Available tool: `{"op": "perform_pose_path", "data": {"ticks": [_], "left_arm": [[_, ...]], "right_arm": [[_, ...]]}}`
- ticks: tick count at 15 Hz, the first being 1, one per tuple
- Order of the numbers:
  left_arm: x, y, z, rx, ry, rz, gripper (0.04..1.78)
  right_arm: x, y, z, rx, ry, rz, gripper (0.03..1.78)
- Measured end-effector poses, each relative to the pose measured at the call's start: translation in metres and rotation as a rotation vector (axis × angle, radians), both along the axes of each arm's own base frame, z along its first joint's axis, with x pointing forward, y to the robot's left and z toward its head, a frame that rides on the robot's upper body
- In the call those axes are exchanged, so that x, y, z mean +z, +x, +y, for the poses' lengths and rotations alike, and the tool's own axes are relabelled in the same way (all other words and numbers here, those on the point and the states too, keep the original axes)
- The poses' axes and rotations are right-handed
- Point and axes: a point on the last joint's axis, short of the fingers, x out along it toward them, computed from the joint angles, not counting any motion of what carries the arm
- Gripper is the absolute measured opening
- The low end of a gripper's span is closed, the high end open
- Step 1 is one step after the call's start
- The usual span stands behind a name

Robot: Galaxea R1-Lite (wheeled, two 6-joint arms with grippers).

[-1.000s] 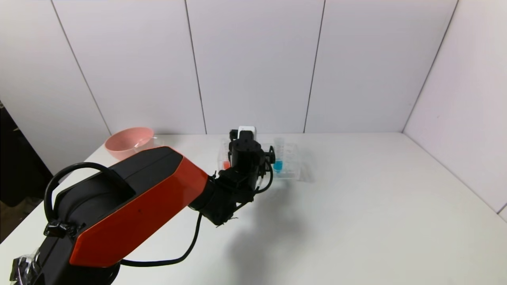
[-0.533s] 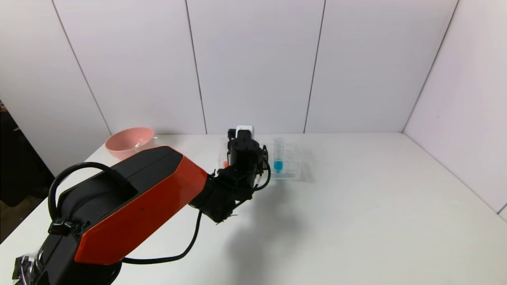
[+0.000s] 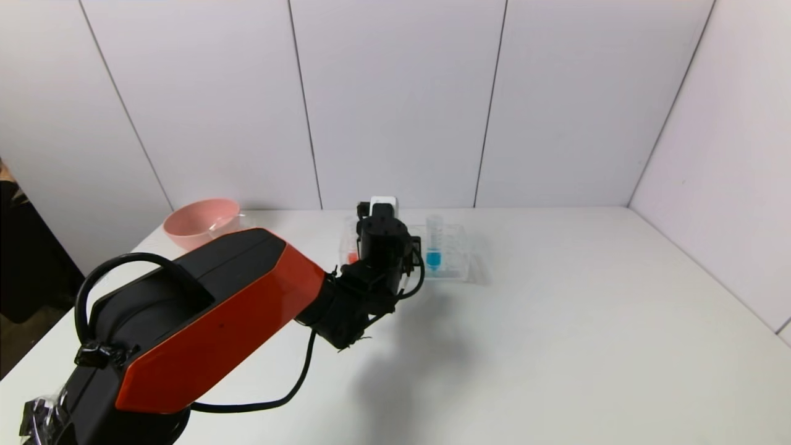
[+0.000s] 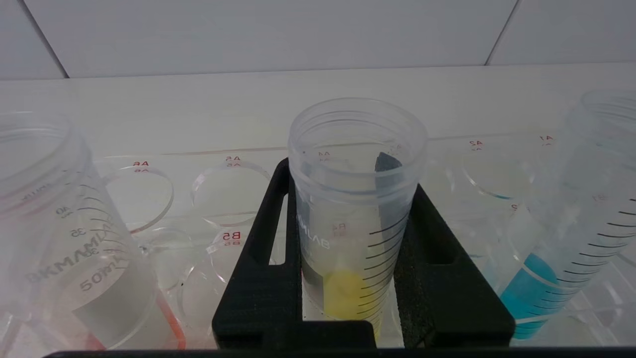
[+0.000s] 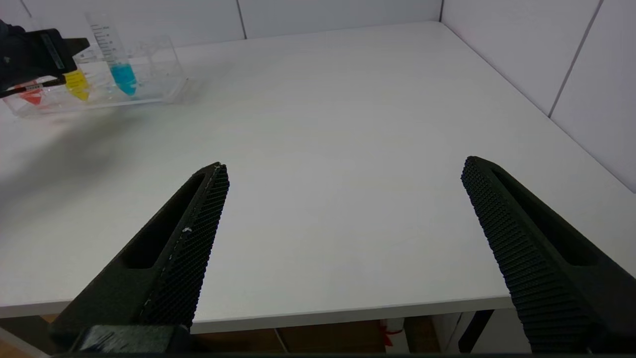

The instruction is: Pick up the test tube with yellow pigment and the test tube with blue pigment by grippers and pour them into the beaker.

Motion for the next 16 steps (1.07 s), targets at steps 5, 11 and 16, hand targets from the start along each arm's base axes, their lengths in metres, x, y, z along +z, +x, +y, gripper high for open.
{"op": "perform_pose_path", "data": {"ticks": [5, 11, 16], "left_arm": [[0.004, -0.001, 0.001, 0.003, -0.002, -0.004, 0.52], [0.02, -0.008, -0.001, -0.007, 0.002, 0.0, 0.52], [0.054, -0.019, 0.002, -0.015, -0.008, -0.014, 0.52]], "right_arm": [[0.0, 0.0, 0.0, 0.0, 0.0, 0.0, 1.71], [0.0, 0.0, 0.0, -0.001, 0.0, 0.0, 1.71], [0.0, 0.0, 0.0, -0.001, 0.0, 0.0, 1.71]]}}
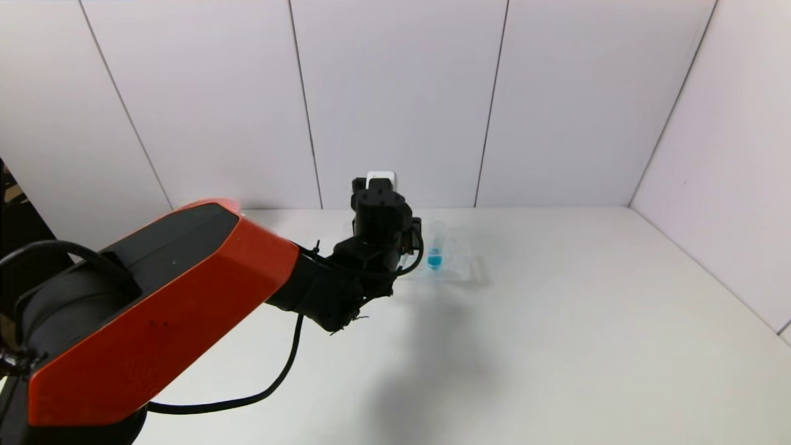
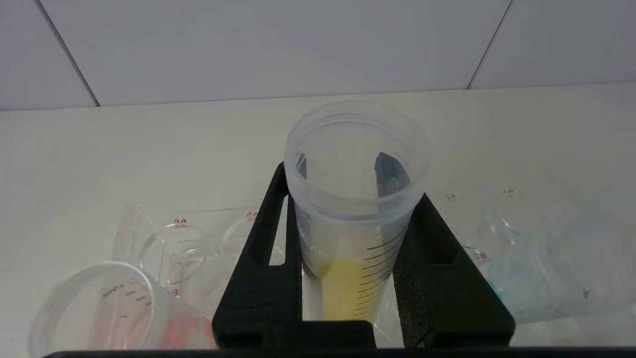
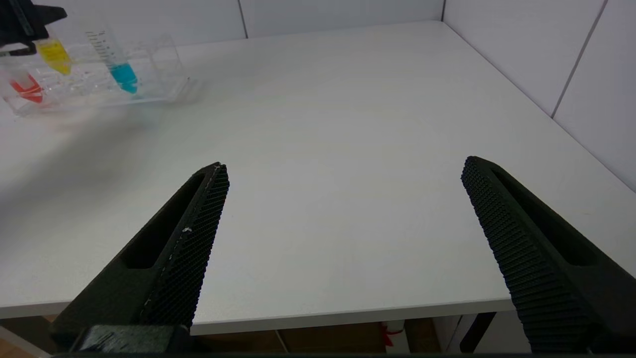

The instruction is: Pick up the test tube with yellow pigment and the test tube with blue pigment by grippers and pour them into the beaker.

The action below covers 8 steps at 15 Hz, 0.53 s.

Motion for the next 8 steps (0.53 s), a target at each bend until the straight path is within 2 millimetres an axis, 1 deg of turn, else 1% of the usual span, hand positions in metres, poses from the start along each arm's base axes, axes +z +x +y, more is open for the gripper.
{"op": "perform_pose_path", "data": {"ticks": [4, 8], "left_arm": [[0.03, -0.013, 0.001, -0.014, -0.014, -0.02, 0.52], [0.05, -0.022, 0.005, -0.021, -0.02, -0.028, 0.52]], "right_arm": [[0.0, 0.0, 0.0, 0.0, 0.0, 0.0, 1.71], [0.0, 0.0, 0.0, 0.0, 0.0, 0.0, 1.71]]}}
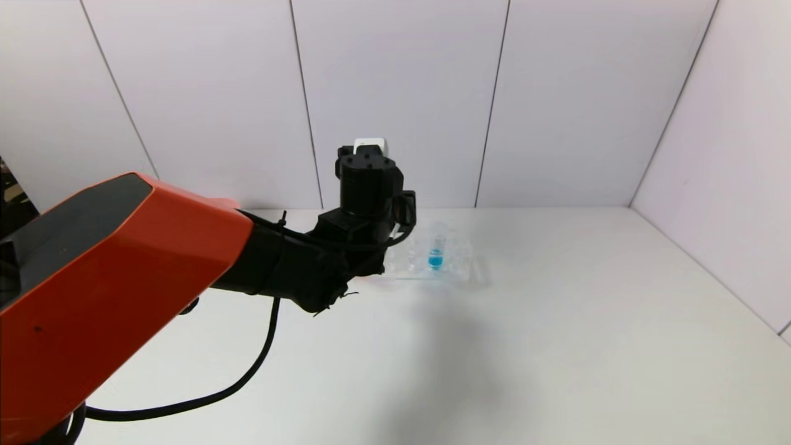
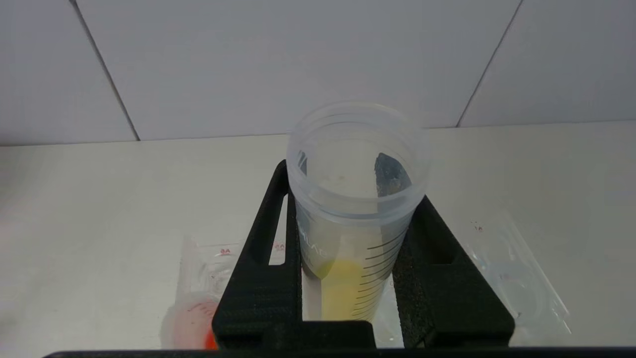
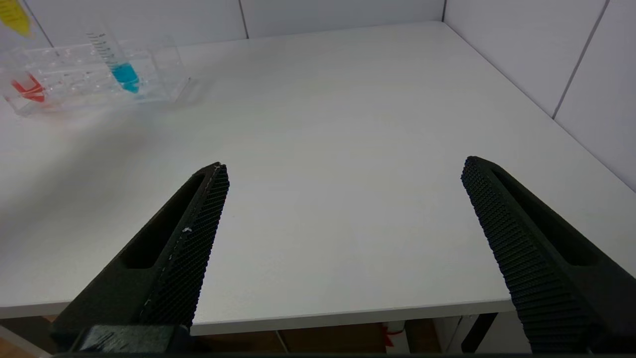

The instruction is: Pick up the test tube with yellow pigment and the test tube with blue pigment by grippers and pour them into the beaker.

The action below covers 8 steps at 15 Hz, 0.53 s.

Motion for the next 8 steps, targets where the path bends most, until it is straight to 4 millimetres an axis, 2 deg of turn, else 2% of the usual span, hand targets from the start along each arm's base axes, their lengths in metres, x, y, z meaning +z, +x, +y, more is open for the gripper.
{"op": "perform_pose_path", "data": {"ticks": [5, 8], "left_arm": [[0.022, -0.011, 0.009, 0.004, -0.01, -0.013, 0.52], [0.038, -0.023, 0.027, 0.018, -0.005, -0.019, 0.52]], "right_arm": [[0.0, 0.0, 0.0, 0.0, 0.0, 0.0, 1.71], [0.0, 0.0, 0.0, 0.0, 0.0, 0.0, 1.71]]}}
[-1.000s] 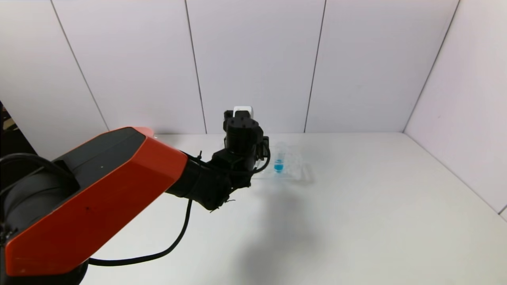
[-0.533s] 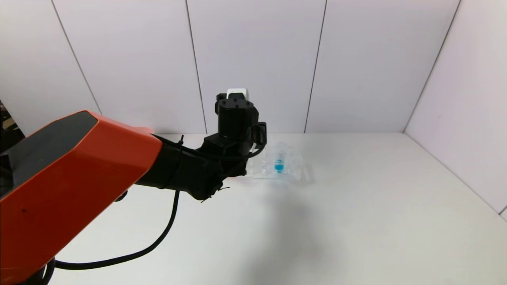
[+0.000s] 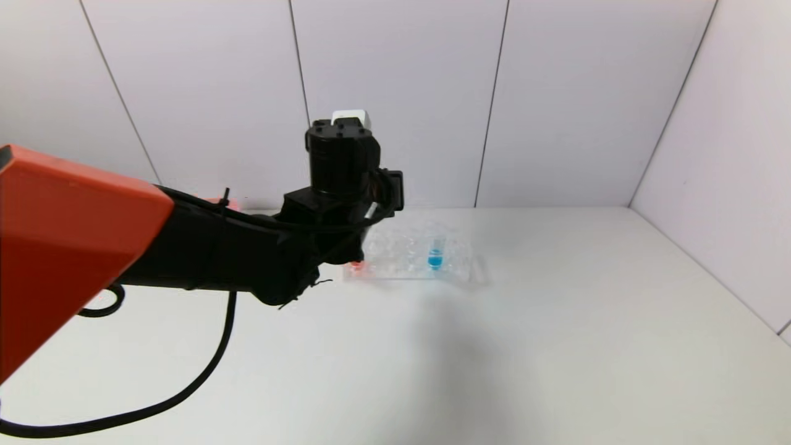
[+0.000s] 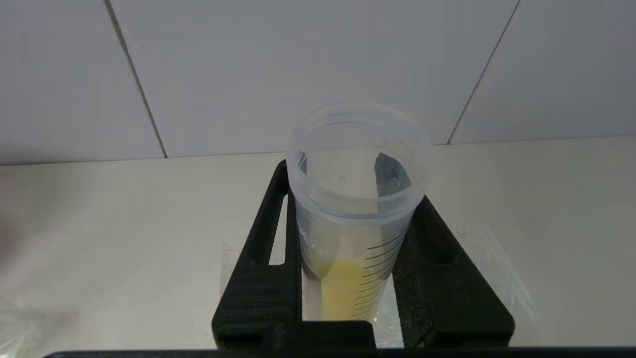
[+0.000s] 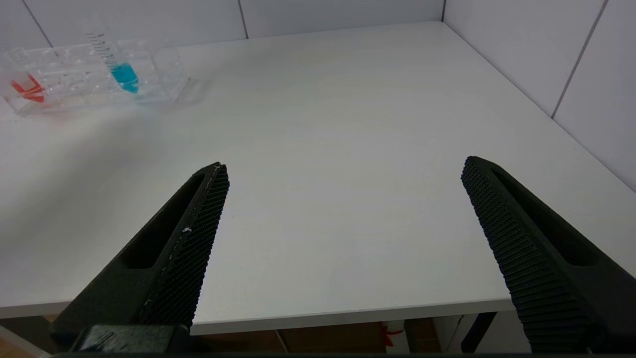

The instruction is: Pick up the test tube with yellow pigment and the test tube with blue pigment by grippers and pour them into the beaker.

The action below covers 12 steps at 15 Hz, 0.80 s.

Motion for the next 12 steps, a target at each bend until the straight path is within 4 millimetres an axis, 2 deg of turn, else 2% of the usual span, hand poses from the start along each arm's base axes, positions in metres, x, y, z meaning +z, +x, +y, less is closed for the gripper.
{"op": "perform_pose_path", "data": {"ticks": [4, 12], "left_arm": [[0.014, -0.012, 0.048, 0.078, 0.022, 0.003, 0.52], [0.019, -0.028, 0.162, 0.257, 0.032, 0.026, 0.52]], "right_arm": [[0.0, 0.0, 0.0, 0.0, 0.0, 0.0, 1.71], [0.0, 0.0, 0.0, 0.0, 0.0, 0.0, 1.71]]}}
